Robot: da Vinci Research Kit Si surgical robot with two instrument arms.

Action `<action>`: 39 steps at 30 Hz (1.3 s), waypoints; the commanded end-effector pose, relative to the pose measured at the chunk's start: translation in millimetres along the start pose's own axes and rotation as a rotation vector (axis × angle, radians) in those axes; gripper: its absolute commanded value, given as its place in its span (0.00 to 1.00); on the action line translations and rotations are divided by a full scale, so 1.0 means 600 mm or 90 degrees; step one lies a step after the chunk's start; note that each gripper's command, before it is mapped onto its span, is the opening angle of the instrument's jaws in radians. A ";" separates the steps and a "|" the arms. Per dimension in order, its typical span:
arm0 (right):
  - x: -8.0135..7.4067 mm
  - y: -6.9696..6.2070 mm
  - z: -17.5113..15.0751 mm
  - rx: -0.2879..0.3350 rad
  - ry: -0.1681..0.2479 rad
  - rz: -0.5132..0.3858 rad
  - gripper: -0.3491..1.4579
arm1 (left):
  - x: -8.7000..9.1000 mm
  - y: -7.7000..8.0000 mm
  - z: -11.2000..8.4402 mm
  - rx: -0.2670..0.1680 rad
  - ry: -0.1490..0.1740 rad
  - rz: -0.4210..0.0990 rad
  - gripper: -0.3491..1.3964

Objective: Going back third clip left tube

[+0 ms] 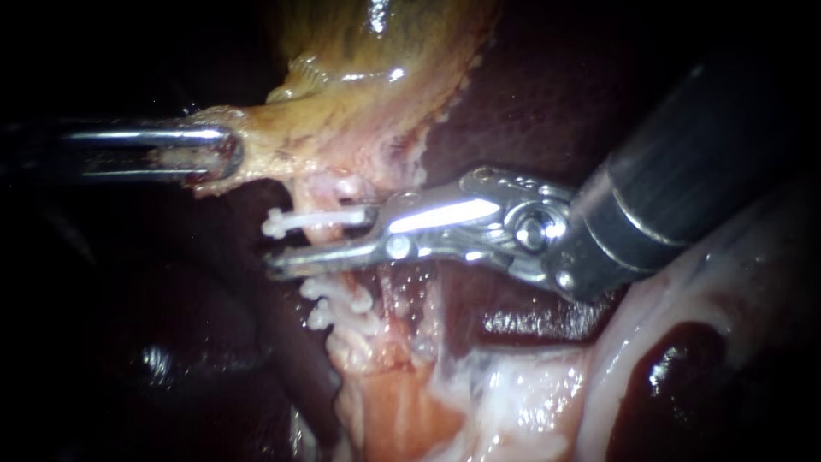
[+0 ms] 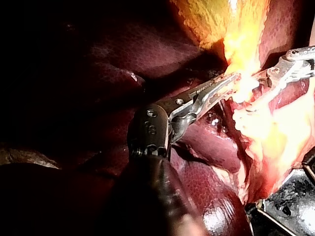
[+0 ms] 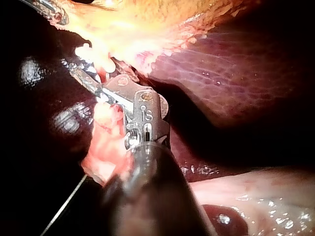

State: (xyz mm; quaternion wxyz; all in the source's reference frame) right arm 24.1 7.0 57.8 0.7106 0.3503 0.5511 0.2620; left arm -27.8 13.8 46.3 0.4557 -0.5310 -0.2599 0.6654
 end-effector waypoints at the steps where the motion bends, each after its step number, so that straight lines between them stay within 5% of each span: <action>1: -0.0004 -0.0001 -0.0005 0.000 -0.001 -0.015 0.47 | 0.0000 0.0000 0.0000 0.000 0.000 0.000 0.00; 14: -0.0059 -0.0046 -0.0152 0.006 -0.007 -0.223 0.47 | -0.0001 -0.0001 -0.0003 0.000 0.000 0.001 0.00; 24: -0.0077 -0.0055 -0.0242 -0.002 -0.008 -0.275 0.47 | -0.0001 -0.0001 -0.0003 0.000 0.000 0.000 0.00; 39: -0.0068 -0.0056 -0.0279 -0.003 -0.007 -0.289 0.47 | -0.0007 -0.0025 0.0022 0.001 0.003 0.002 0.00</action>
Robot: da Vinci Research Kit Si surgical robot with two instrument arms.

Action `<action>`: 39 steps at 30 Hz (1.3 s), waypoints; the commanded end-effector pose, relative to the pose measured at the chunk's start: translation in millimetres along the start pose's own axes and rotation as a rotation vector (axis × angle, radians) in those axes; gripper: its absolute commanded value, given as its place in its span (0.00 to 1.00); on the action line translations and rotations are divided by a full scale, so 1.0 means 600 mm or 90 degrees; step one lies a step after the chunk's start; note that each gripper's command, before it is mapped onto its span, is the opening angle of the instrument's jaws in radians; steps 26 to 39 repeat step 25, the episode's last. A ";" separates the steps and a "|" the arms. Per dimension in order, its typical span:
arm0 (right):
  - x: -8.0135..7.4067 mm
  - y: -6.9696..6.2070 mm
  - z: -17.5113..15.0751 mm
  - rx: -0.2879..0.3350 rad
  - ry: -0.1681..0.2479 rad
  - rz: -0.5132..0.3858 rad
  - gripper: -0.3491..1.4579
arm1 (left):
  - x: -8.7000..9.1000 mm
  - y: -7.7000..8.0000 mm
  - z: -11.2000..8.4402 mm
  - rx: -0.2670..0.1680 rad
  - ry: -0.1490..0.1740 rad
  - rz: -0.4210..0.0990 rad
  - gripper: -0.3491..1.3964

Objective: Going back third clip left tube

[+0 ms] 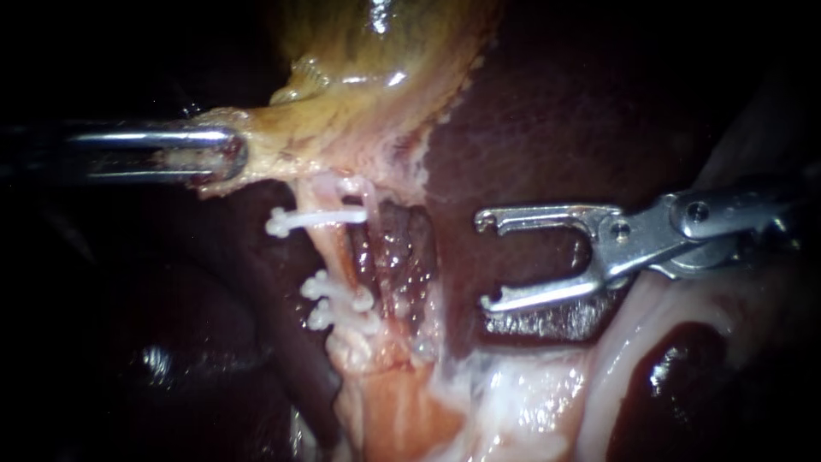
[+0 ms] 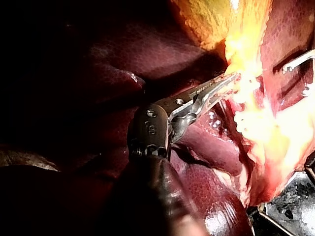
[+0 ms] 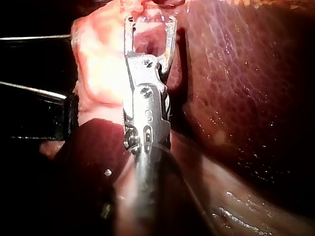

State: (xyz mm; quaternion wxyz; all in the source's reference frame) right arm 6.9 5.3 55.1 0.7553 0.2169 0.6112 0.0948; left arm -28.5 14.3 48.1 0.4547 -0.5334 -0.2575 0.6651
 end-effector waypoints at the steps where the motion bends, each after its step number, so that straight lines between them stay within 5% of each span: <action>1: 0.0000 -0.0001 -0.0001 0.001 0.000 0.000 0.47 | -0.0002 -0.0006 0.0006 0.002 0.000 0.000 0.00; 13: -0.0001 -0.0003 -0.0007 0.002 0.000 -0.004 0.47 | -0.0046 -0.0039 0.0072 0.007 0.004 0.003 0.00; 39: 0.0004 -0.0009 -0.0003 0.004 0.001 -0.004 0.47 | -0.0046 -0.0038 0.0071 0.005 0.003 0.003 0.00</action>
